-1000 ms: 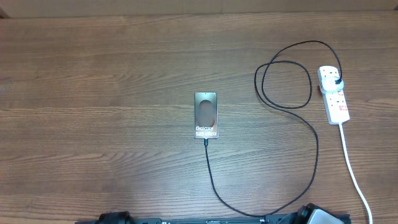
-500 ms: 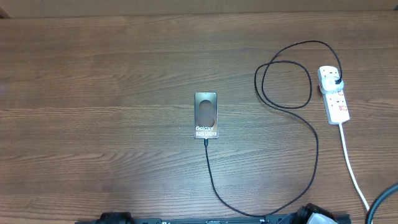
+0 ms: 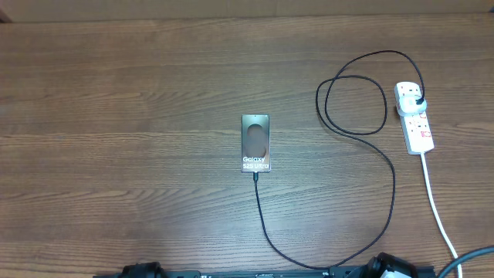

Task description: Plug charger to phone and switch on socket

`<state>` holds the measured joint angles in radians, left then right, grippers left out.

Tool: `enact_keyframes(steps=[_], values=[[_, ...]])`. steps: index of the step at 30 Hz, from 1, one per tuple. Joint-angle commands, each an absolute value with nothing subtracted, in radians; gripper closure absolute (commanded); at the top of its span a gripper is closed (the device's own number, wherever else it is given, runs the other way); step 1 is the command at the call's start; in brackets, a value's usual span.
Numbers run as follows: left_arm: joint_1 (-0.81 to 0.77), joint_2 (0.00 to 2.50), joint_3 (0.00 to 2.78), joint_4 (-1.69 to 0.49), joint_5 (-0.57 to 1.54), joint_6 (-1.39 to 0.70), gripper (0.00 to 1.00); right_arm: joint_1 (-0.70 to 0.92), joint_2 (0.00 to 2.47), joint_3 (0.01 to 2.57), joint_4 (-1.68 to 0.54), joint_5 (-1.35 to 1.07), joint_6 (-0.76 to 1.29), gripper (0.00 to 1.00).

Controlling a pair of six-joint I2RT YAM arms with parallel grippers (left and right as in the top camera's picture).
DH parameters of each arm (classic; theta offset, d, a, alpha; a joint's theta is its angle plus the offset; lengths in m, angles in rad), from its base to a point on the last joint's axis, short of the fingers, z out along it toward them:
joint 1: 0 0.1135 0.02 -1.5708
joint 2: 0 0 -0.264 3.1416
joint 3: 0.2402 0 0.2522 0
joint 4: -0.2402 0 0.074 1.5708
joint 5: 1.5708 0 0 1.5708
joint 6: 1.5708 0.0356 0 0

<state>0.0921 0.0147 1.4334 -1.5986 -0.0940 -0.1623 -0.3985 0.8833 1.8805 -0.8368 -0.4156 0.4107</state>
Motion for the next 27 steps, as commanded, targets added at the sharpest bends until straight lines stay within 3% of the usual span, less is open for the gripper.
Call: enact_keyframes(steps=[1, 9, 27], values=[[0.093, 0.005, 1.418, -1.553, -0.070, -0.233, 0.00, -0.391, 0.825, 1.807, -0.789, -0.448, 0.403, 0.96], [0.093, 0.005, 1.204, -1.267, -0.076, -0.237, 0.00, -0.311, 0.805, 1.790, -0.764, -0.450, 0.402, 0.92], [0.091, 0.005, 0.355, -0.326, 0.021, -0.236, 0.00, -0.310, 0.654, 1.788, -0.756, -0.446, 0.383, 0.92]])
